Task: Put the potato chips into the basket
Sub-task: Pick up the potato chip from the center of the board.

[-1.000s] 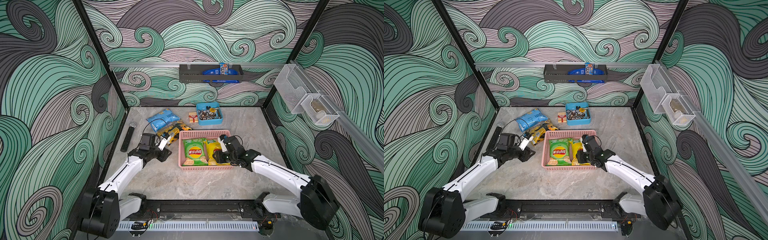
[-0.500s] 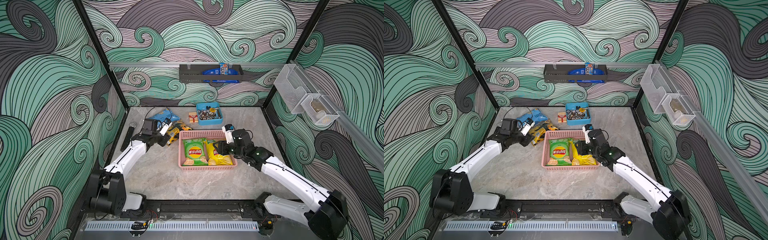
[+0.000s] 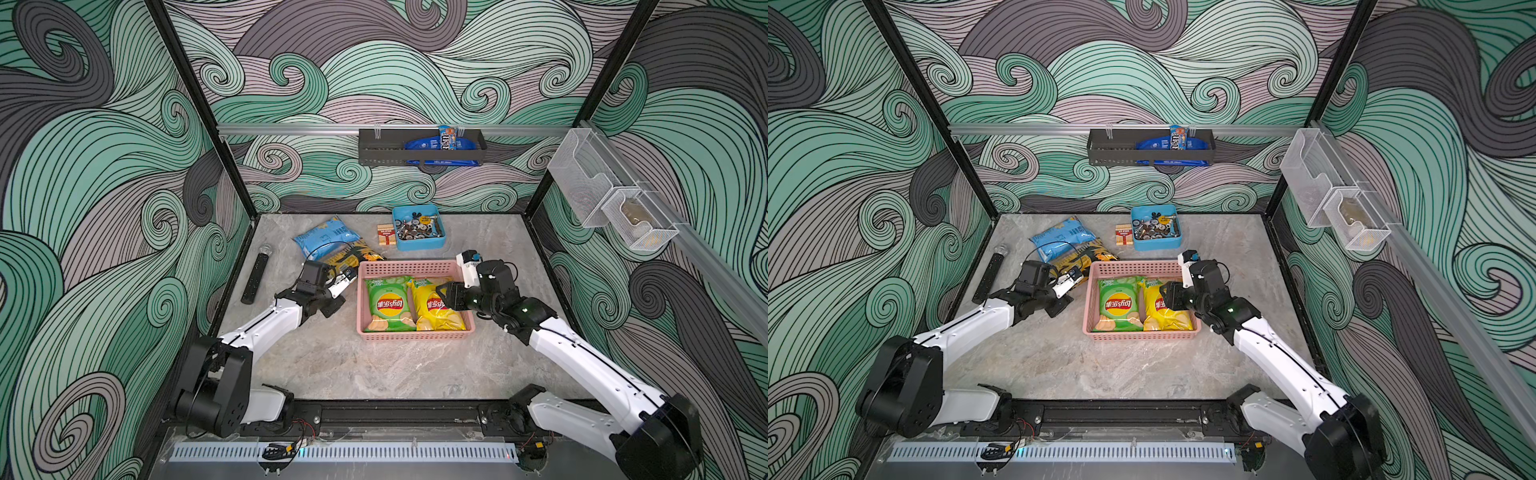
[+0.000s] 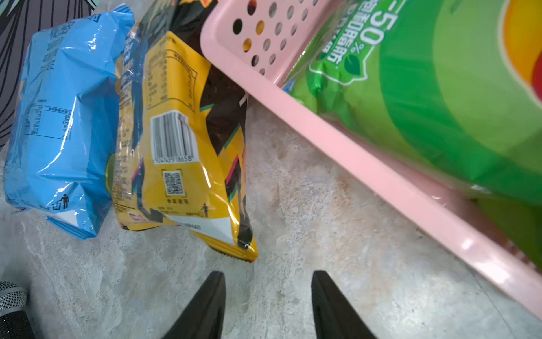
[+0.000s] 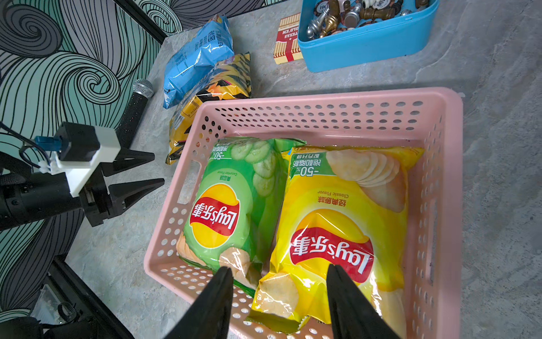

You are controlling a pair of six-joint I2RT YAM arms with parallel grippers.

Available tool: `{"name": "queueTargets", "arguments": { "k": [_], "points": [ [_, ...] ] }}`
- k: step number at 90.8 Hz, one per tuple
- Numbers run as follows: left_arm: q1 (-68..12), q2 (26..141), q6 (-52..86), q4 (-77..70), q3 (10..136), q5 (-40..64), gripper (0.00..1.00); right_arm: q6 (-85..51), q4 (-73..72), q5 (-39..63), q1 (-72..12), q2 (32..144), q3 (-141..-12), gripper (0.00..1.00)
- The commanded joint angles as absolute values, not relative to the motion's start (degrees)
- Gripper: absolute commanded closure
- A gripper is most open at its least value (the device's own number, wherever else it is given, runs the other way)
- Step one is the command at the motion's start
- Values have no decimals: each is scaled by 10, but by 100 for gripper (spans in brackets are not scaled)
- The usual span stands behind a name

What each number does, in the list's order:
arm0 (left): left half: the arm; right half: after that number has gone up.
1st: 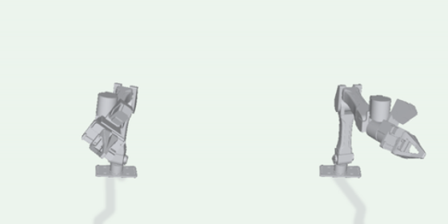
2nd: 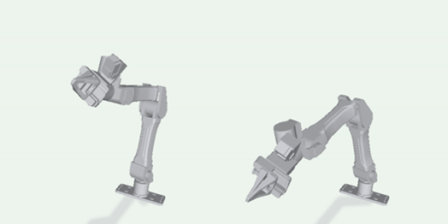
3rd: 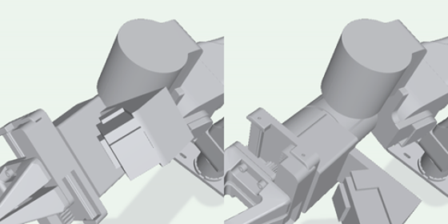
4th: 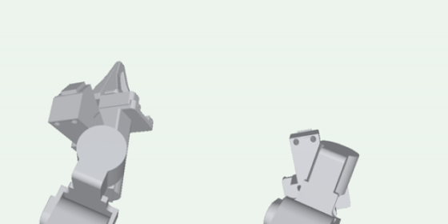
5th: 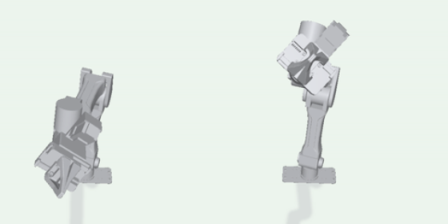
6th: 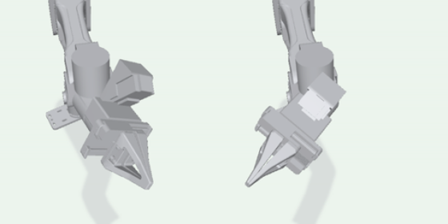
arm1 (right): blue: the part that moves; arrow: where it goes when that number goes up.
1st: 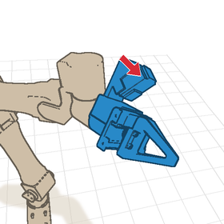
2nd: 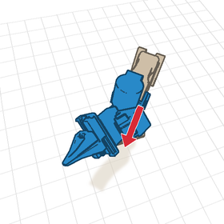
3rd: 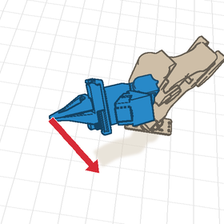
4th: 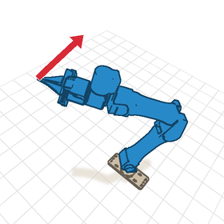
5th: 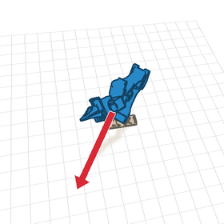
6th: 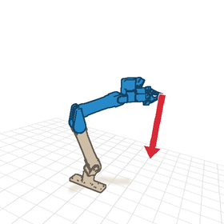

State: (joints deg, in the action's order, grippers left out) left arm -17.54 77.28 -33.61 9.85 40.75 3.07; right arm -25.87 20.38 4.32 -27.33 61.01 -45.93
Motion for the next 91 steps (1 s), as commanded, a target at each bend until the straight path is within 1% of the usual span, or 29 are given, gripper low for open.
{"name": "queueTargets", "arguments": {
  "k": [1, 18, 29, 35, 39, 46, 57, 72, 80, 91],
  "points": [
    [-187, 788, -340, 38, 414, -8, 49, -258, 205, 55, -269, 600, -456, 45],
    [-195, 847, -303, 3, 423, -78, 50, -260, 205, 56, -269, 599, -454, 45],
    [-196, 866, -305, -19, 414, -74, 51, -260, 206, 52, -268, 599, -449, 45],
    [-196, 873, -302, -23, 413, -74, 54, -262, 205, 52, -267, 599, -445, 45],
    [-196, 874, -298, -24, 414, -78, 59, -263, 205, 53, -267, 597, -444, 45],
    [-196, 870, -285, -29, 417, -93, 72, -265, 204, 53, -267, 594, -442, 45],
    [-196, 858, -276, -16, 430, -102, 100, -268, 204, 51, -267, 593, -443, 45],
    [-195, 838, -274, 55, 465, -64, 100, -270, 205, 53, -267, 594, -449, 45],
    [-194, 833, -264, 115, 505, -54, 100, -272, 204, 53, -267, 594, -451, 45],
    [-178, 819, -253, 187, 562, -15, 100, -272, 205, 55, -267, 596, -455, 45]
  ]
}}
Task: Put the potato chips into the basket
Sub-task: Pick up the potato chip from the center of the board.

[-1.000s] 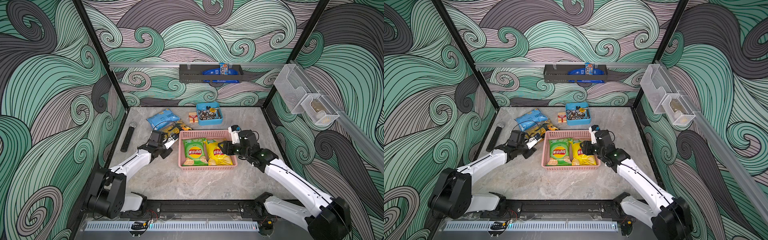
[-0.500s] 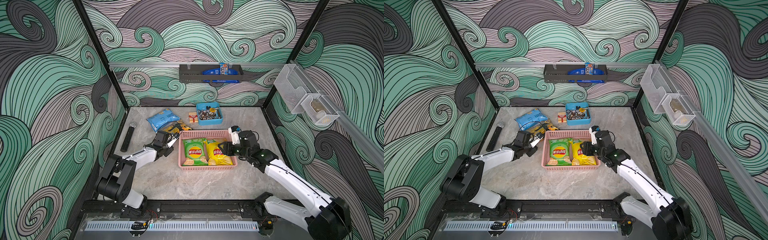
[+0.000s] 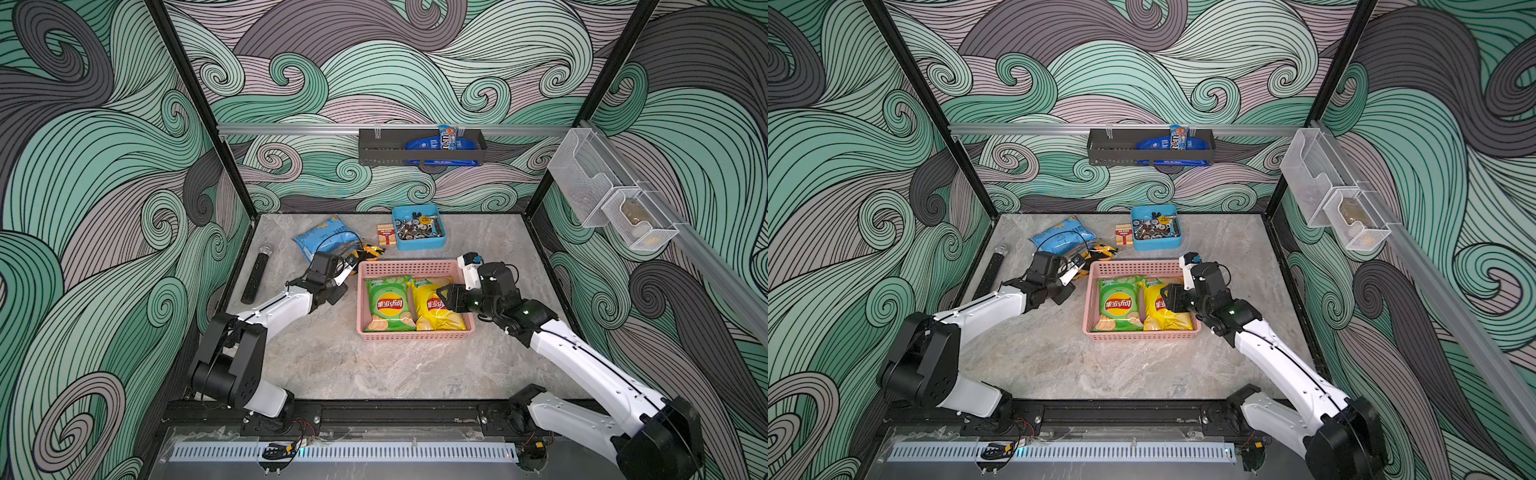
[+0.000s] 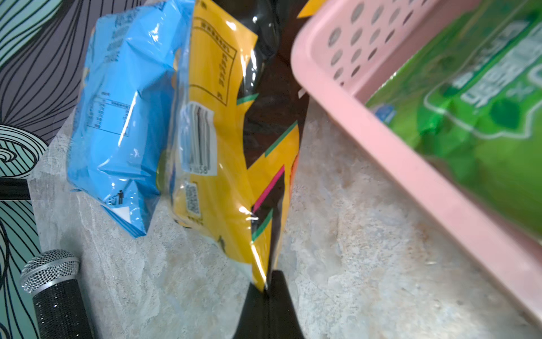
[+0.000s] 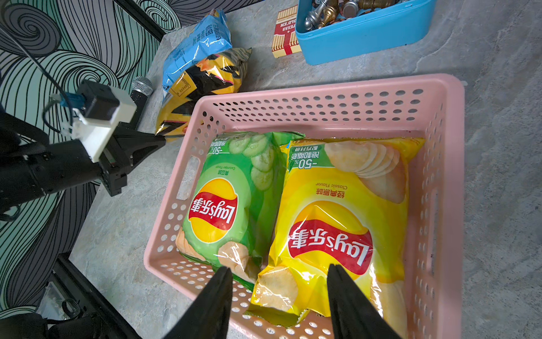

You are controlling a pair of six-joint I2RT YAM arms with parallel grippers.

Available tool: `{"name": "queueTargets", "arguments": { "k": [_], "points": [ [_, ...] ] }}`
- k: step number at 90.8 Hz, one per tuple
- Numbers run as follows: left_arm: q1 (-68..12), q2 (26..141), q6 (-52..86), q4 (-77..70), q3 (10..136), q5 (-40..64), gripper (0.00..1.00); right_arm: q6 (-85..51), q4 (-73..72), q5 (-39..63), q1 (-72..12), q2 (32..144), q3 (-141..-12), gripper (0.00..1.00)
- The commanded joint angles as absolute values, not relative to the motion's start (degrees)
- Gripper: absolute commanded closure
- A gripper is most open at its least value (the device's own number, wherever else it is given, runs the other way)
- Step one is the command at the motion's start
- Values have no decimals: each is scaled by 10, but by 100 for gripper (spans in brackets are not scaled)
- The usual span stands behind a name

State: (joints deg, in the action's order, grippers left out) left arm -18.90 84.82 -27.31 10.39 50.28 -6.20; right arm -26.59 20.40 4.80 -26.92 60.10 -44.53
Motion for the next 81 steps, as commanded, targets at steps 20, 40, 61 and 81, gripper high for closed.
{"name": "queueTargets", "arguments": {
  "k": [20, 40, 61, 81],
  "points": [
    [-153, 833, -232, 349, 704, 43, 100, -270, 205, 61, -267, 605, -470, 45],
    [-139, 843, -204, 441, 784, 105, 100, -269, 204, 69, -267, 607, -474, 45],
    [-135, 853, -165, 507, 876, 166, 100, -256, 181, 115, -267, 608, -474, 45],
    [-135, 832, -127, 493, 912, 196, 100, -251, 148, 167, -268, 607, -473, 45]
  ]
}}
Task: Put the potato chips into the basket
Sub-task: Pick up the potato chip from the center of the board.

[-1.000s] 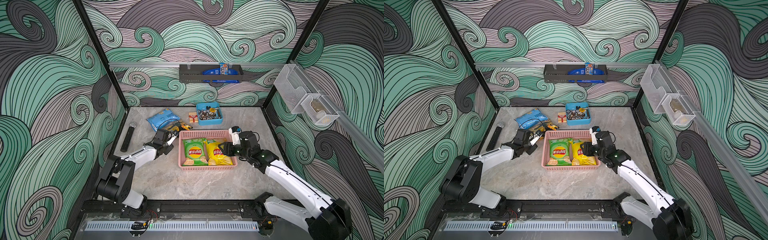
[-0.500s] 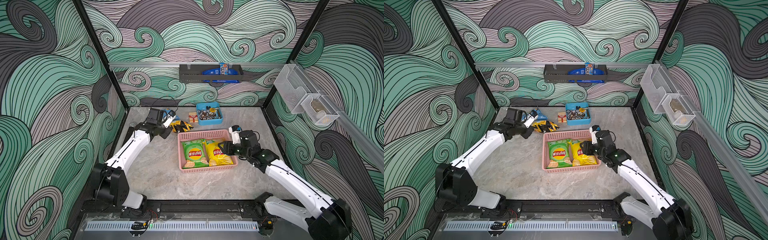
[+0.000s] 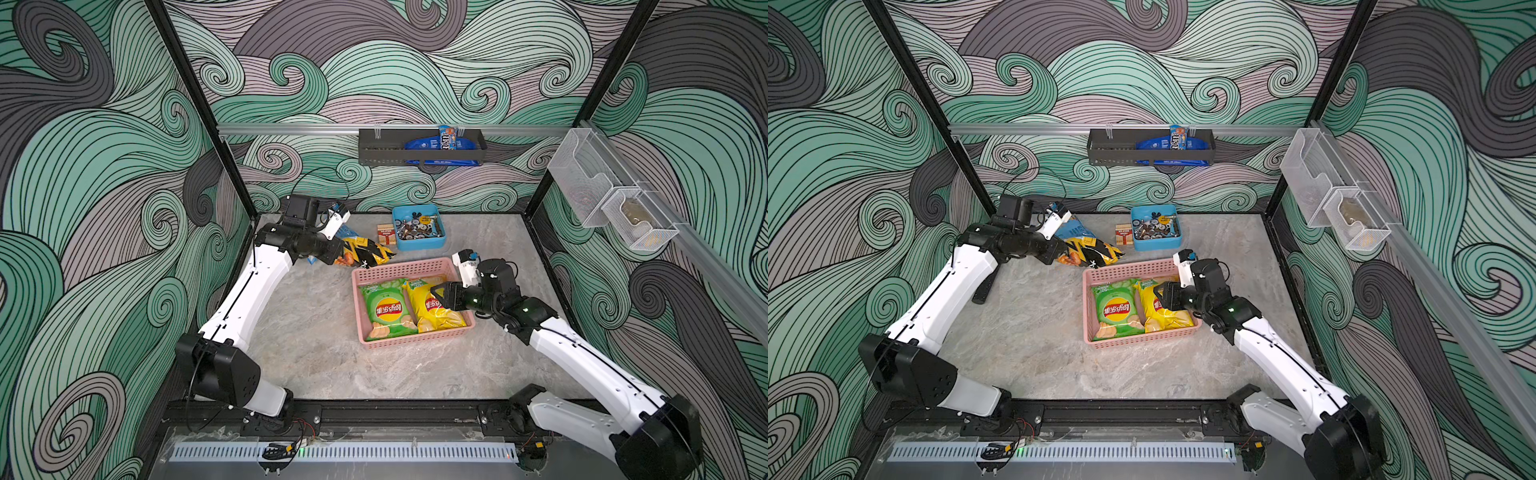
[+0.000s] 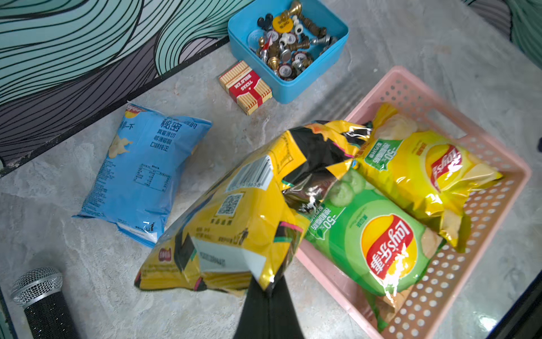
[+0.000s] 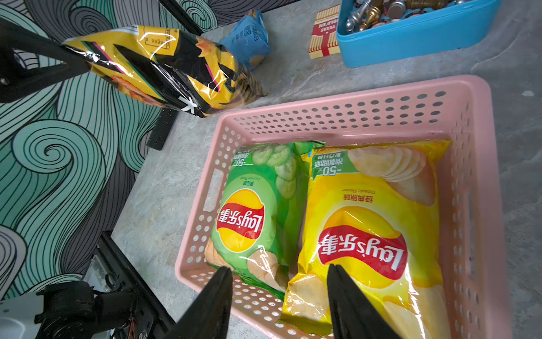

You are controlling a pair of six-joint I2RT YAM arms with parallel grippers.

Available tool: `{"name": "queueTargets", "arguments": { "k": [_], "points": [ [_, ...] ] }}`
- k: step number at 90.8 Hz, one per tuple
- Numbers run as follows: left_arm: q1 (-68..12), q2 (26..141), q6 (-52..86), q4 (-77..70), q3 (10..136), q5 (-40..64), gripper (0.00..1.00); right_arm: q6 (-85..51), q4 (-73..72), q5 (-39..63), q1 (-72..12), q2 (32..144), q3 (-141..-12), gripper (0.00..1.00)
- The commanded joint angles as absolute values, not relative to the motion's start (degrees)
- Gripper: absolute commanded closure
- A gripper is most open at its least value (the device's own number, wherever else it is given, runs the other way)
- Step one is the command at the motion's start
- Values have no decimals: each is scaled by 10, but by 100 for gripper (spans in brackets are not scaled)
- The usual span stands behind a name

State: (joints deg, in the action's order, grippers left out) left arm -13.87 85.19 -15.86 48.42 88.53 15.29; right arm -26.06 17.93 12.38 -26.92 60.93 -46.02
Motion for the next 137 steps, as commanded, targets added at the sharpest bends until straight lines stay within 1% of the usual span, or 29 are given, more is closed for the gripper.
{"name": "queueTargets", "arguments": {
  "k": [1, 17, 25, 32, 41, 52, 81, 100, 122, 137],
  "points": [
    [-135, 831, -127, 493, 915, 199, 100, -251, 146, 169, -268, 607, -474, 45],
    [-135, 837, -165, 546, 957, 287, 100, -232, 134, 195, -268, 600, -480, 44],
    [-136, 831, -189, 574, 962, 338, 100, -213, 122, 226, -270, 593, -483, 43],
    [-139, 826, -201, 586, 964, 361, 100, -198, 113, 253, -276, 588, -489, 43],
    [-144, 824, -212, 604, 973, 362, 100, -177, 106, 274, -299, 585, -504, 43],
    [-148, 825, -233, 634, 990, 365, 100, -159, 105, 263, -330, 595, -523, 43],
    [-160, 819, -259, 667, 1007, 383, 100, -152, 89, 256, -370, 635, -535, 44],
    [-164, 800, -268, 677, 1011, 387, 100, -143, 90, 225, -381, 654, -531, 44],
    [-164, 797, -241, 655, 1017, 369, 100, -131, 90, 191, -400, 659, -510, 46],
    [-164, 798, -244, 659, 1013, 365, 100, -127, 90, 173, -403, 655, -503, 50]
  ]
}}
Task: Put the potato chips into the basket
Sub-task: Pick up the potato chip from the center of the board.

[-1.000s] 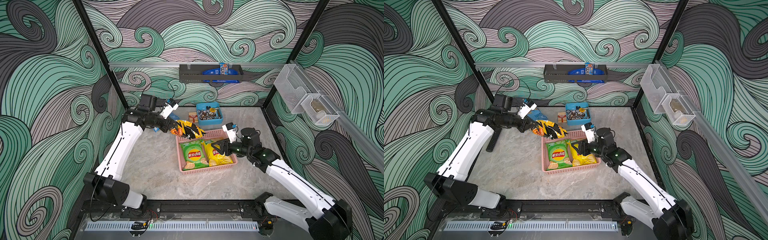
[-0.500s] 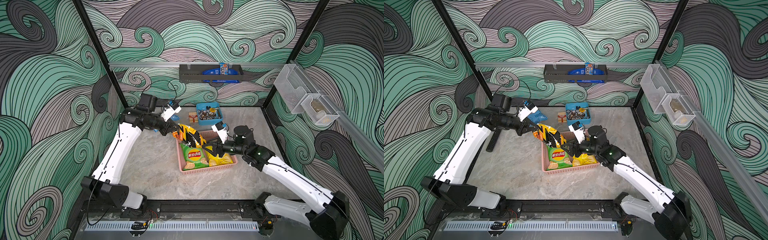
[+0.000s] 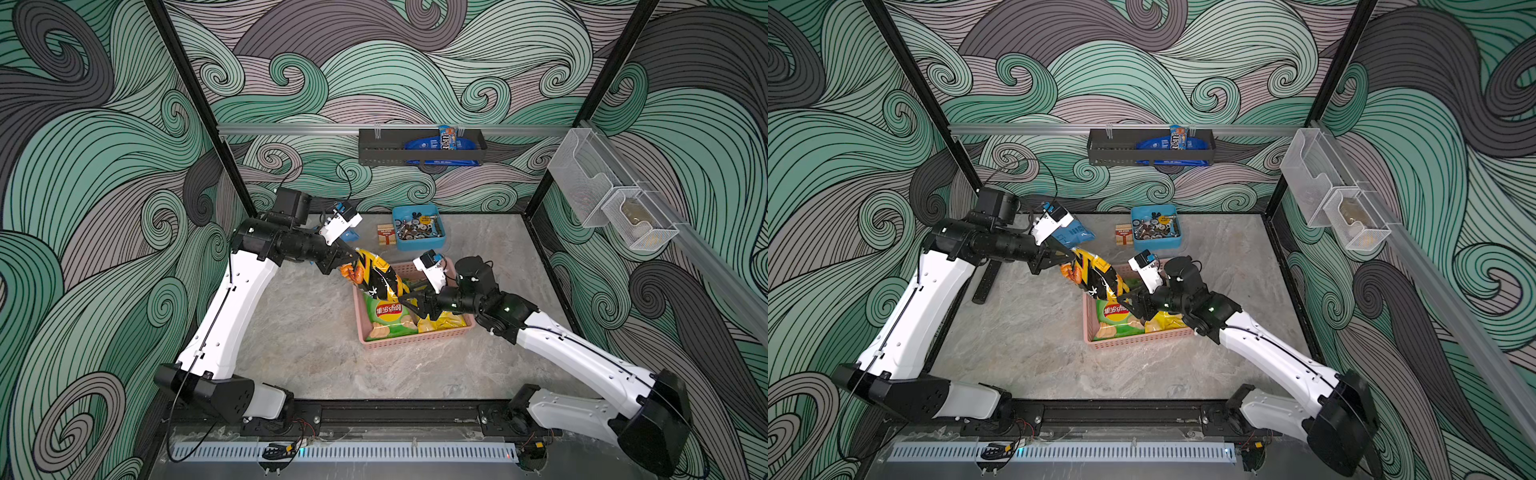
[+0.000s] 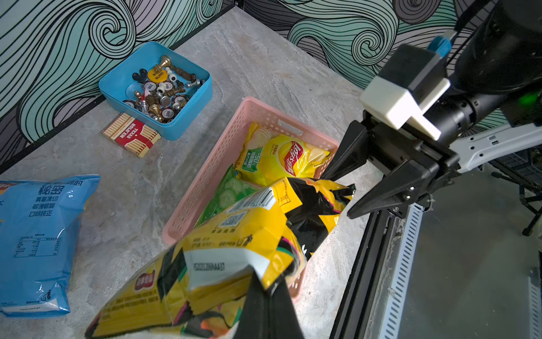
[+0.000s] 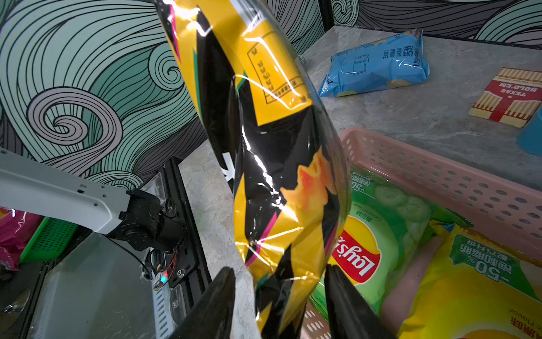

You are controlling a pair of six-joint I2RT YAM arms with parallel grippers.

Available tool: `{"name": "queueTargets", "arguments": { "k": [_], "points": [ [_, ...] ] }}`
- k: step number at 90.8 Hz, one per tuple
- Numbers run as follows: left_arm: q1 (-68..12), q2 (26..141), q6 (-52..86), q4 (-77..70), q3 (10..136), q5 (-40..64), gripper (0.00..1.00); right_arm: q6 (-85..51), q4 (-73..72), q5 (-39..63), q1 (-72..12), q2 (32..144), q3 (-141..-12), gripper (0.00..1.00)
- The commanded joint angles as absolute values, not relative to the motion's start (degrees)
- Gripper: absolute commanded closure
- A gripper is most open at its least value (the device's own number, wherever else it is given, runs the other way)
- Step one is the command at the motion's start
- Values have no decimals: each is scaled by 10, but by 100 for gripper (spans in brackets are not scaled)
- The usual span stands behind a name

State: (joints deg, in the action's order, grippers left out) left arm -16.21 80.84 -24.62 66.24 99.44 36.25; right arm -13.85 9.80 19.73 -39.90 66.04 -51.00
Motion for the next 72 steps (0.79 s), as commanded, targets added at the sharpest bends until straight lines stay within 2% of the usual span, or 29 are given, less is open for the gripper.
{"name": "queueTargets", "arguments": {
  "k": [1, 8, 21, 37, 40, 58, 72],
  "points": [
    [-164, 797, -244, 659, 1013, 365, 100, -127, 90, 172, -403, 654, -503, 50],
    [-164, 797, -245, 658, 1010, 361, 100, -126, 89, 164, -404, 652, -503, 54],
    [-165, 796, -244, 656, 1006, 353, 100, -126, 90, 152, -406, 643, -504, 69],
    [-164, 796, -232, 638, 1008, 322, 100, -129, 89, 149, -409, 628, -495, 96],
    [-164, 795, -224, 629, 1008, 311, 100, -131, 90, 149, -410, 625, -491, 99],
    [-164, 799, -166, 554, 1013, 224, 100, -151, 90, 185, -413, 607, -468, 100],
    [-165, 824, -179, 552, 1016, 258, 100, -187, 79, 236, -428, 606, -453, 100]
  ]
}}
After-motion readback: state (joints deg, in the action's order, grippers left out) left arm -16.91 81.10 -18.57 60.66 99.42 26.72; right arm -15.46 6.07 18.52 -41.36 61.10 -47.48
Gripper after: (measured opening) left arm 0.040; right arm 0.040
